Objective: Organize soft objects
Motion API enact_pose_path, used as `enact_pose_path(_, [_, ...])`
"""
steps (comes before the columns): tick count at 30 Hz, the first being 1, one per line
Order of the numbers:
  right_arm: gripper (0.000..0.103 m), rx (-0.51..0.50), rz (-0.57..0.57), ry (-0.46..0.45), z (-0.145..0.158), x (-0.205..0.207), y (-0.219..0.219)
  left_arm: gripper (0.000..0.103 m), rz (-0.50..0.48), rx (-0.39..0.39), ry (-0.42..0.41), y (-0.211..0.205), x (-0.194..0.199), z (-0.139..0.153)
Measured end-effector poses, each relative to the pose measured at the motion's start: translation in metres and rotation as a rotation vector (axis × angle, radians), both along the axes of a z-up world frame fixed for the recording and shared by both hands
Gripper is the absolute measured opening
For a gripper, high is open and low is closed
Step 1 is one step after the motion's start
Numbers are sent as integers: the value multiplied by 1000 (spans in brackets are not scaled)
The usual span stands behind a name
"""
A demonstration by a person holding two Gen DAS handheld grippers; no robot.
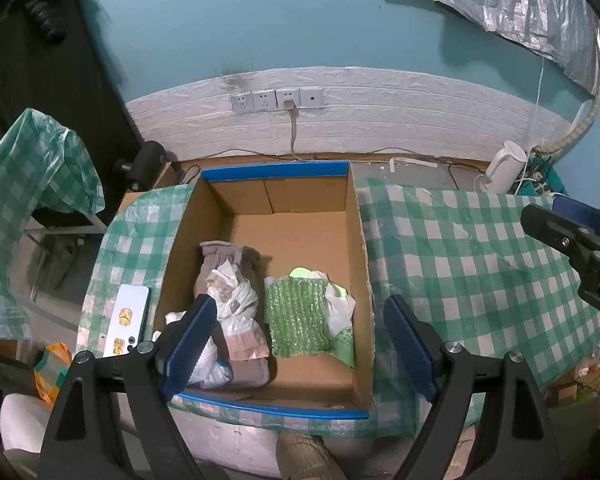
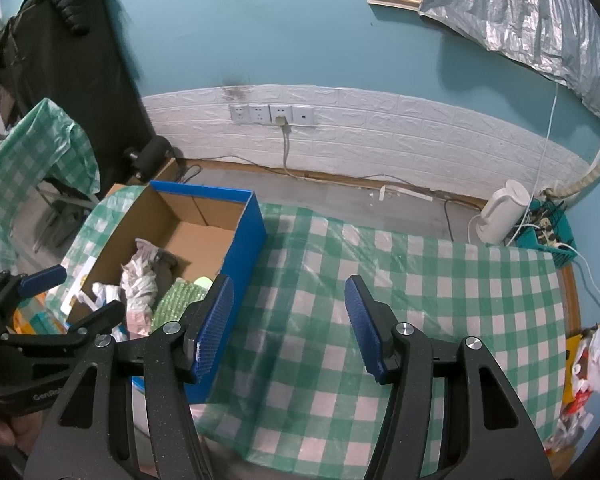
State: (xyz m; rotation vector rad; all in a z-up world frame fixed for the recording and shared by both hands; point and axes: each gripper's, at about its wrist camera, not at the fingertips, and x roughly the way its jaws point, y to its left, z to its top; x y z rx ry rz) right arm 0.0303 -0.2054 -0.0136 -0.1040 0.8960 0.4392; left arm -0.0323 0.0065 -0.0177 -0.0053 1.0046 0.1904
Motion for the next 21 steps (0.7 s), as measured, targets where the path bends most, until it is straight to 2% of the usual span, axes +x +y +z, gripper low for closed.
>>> enact_pose_path(21, [57,2,8,8,0,-3,2,87,7,2,6,1,-1,-1])
